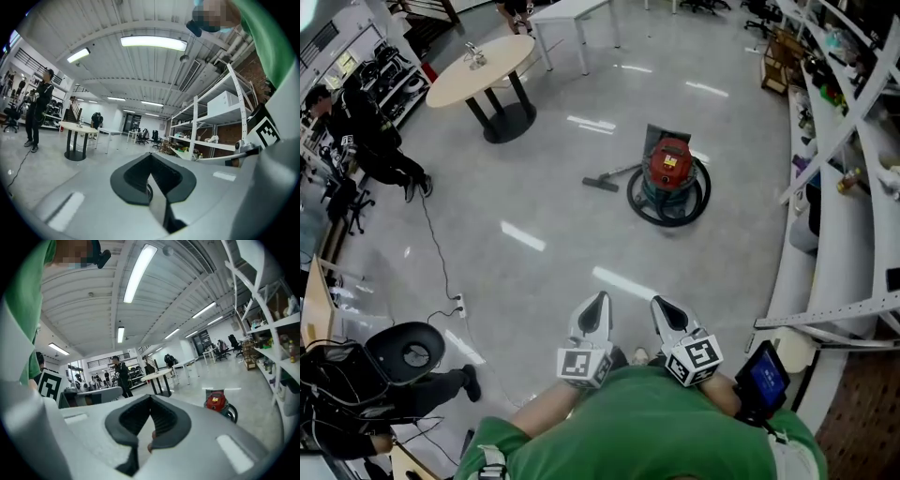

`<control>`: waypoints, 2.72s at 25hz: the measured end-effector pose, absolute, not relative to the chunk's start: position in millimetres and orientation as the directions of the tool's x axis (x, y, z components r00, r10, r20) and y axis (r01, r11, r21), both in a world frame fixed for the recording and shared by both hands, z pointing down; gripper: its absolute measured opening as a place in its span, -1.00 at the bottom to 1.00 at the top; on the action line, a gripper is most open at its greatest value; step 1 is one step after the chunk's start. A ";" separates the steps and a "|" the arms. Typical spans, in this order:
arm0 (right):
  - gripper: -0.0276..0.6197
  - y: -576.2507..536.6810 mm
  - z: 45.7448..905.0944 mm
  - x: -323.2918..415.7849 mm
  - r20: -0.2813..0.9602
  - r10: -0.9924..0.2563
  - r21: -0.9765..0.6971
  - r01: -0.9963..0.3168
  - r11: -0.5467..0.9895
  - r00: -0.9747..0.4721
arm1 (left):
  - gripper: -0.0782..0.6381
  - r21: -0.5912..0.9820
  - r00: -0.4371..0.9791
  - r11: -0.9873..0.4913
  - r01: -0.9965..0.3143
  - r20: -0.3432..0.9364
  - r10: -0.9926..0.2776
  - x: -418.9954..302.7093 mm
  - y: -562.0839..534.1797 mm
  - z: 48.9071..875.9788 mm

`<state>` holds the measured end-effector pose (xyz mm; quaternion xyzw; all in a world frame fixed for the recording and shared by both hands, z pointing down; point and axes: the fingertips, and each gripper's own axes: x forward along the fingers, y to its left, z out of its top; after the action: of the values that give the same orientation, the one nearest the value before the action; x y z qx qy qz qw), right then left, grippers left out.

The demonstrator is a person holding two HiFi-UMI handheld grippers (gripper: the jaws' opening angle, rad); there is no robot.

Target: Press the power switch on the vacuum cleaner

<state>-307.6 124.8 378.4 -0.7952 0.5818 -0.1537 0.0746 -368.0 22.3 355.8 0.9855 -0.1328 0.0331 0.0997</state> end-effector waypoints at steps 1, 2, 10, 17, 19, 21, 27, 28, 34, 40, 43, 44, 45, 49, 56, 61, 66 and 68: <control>-0.91 123.9 379.1 -303.9 0.161 -0.944 -0.299 -0.897 -0.326 0.289 | -0.76 0.183 0.967 -0.951 -0.250 0.087 -0.237 -363.3 21.0 355.5; -0.91 122.6 379.4 -300.5 0.163 -0.939 -0.298 -0.892 -0.339 0.302 | -0.76 0.179 0.972 -0.956 -0.233 0.087 -0.220 -358.9 19.1 355.8; -0.91 97.9 373.5 -259.6 0.185 -0.895 -0.273 -0.854 -0.443 0.405 | -0.76 0.200 0.988 -0.970 -0.137 0.091 -0.121 -314.0 -17.4 353.5; -0.91 54.7 366.1 -233.5 0.197 -0.854 -0.254 -0.816 -0.519 0.482 | -0.76 0.230 0.995 -0.970 -0.076 0.081 -0.059 -283.6 -69.7 348.5; -0.91 39.1 364.4 -227.0 0.188 -0.844 -0.252 -0.806 -0.535 0.502 | -0.76 0.228 0.997 -0.972 -0.053 0.069 -0.038 -277.0 -85.7 345.8; -0.91 24.3 361.9 -220.2 0.185 -0.833 -0.246 -0.796 -0.553 0.522 | -0.76 0.219 0.998 -0.975 -0.031 0.066 -0.017 -270.8 -100.6 348.6; -0.91 1.3 357.4 -201.3 0.167 -0.793 -0.216 -0.763 -0.609 0.586 | -0.76 0.208 0.997 -0.978 0.022 0.067 0.037 -249.9 -125.7 355.5; -0.91 0.1 357.2 -197.6 0.170 -0.786 -0.213 -0.757 -0.618 0.594 | -0.76 0.204 0.997 -0.978 0.035 0.064 0.049 -244.9 -126.5 356.2; -0.91 -6.0 361.2 -169.3 0.178 -0.750 -0.206 -0.721 -0.662 0.637 | -0.76 0.197 0.994 -0.976 0.094 0.043 0.104 -209.1 -132.3 359.0; -0.91 -7.3 364.9 -118.3 0.150 -0.751 -0.229 -0.716 -0.659 0.643 | -0.76 0.202 0.992 -0.974 0.108 0.049 0.120 -157.9 -130.6 354.8; -0.91 -7.4 367.1 -89.1 0.138 -0.758 -0.238 -0.722 -0.650 0.637 | -0.76 0.181 0.990 -0.976 0.122 0.048 0.133 -130.0 -126.2 355.5; -0.91 -6.5 366.8 -78.7 0.134 -0.761 -0.240 -0.724 -0.647 0.635 | -0.76 0.172 0.990 -0.977 0.126 0.044 0.135 -119.5 -124.2 354.0; -0.91 -5.2 366.1 -67.8 0.132 -0.763 -0.241 -0.726 -0.644 0.633 | -0.76 0.164 0.989 -0.978 0.130 0.041 0.139 -108.4 -121.7 352.4; -0.91 2.7 363.0 -23.7 0.124 -0.774 -0.245 -0.737 -0.630 0.620 | -0.76 0.149 0.990 -0.982 0.114 0.061 0.124 -64.3 -113.3 351.6; -0.91 20.7 366.6 35.6 0.114 -0.799 -0.260 -0.758 -0.597 0.590 | -0.76 0.124 0.991 -0.985 0.116 0.052 0.124 -3.4 -86.2 355.0; -0.91 28.9 379.9 65.3 0.135 -0.799 -0.280 -0.751 -0.598 0.586 | -0.76 0.105 0.989 -0.988 0.113 0.081 0.122 24.5 -76.8 364.7; -0.91 25.6 386.7 90.4 0.153 -0.796 -0.287 -0.745 -0.603 0.586 | -0.76 0.113 0.987 -0.987 0.110 0.101 0.122 49.6 -79.5 375.7; -0.91 23.0 391.2 101.3 0.162 -0.790 -0.287 -0.738 -0.611 0.591 | -0.76 0.127 0.986 -0.986 0.105 0.114 0.120 61.9 -82.5 377.2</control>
<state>101.3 23.0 391.2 -0.8868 0.4308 -0.1377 0.0950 61.9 -82.5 377.2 0.9947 0.0565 0.0606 0.0602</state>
